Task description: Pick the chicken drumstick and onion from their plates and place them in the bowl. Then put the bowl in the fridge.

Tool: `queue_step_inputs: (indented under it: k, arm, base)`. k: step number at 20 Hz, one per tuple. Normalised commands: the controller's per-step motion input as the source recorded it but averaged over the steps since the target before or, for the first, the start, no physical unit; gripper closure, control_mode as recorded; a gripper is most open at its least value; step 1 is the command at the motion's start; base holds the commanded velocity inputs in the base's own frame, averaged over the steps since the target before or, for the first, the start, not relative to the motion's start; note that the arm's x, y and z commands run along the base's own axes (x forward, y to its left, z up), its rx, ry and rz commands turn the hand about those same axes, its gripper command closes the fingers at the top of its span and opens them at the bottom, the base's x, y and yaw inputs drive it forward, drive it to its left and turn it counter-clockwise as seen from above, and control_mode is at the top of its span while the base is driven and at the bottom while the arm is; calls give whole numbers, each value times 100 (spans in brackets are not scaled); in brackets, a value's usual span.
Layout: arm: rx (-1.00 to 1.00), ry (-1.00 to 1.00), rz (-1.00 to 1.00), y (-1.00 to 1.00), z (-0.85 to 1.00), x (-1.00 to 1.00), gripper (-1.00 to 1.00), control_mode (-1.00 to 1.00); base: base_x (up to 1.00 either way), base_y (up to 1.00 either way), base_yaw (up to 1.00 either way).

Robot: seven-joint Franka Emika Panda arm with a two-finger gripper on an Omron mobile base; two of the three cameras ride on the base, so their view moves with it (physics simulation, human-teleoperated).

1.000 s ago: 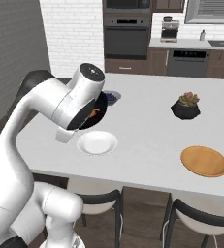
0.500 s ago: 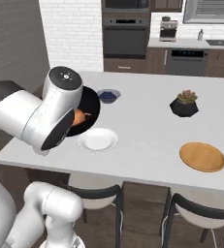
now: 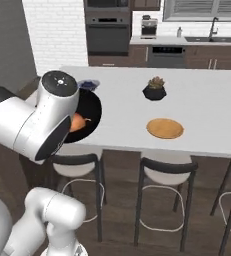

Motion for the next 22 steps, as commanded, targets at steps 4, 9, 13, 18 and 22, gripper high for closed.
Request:
queue_step_inputs:
  k: [4,9,13,18,22]
  arm:
    - [0,0,0,0,0,0,100,100]
    - [0,0,0,0,0,0,100,100]
    - [0,0,0,0,0,0,100,100]
    - [0,0,0,0,0,0,100,100]
    - [0,0,0,0,0,0,100,100]
  base:
    - [-28,-99,-45]
    - [-16,-98,-57]
    - [0,-89,-69]
    - [0,-66,-70]
    - [19,-30,-67]
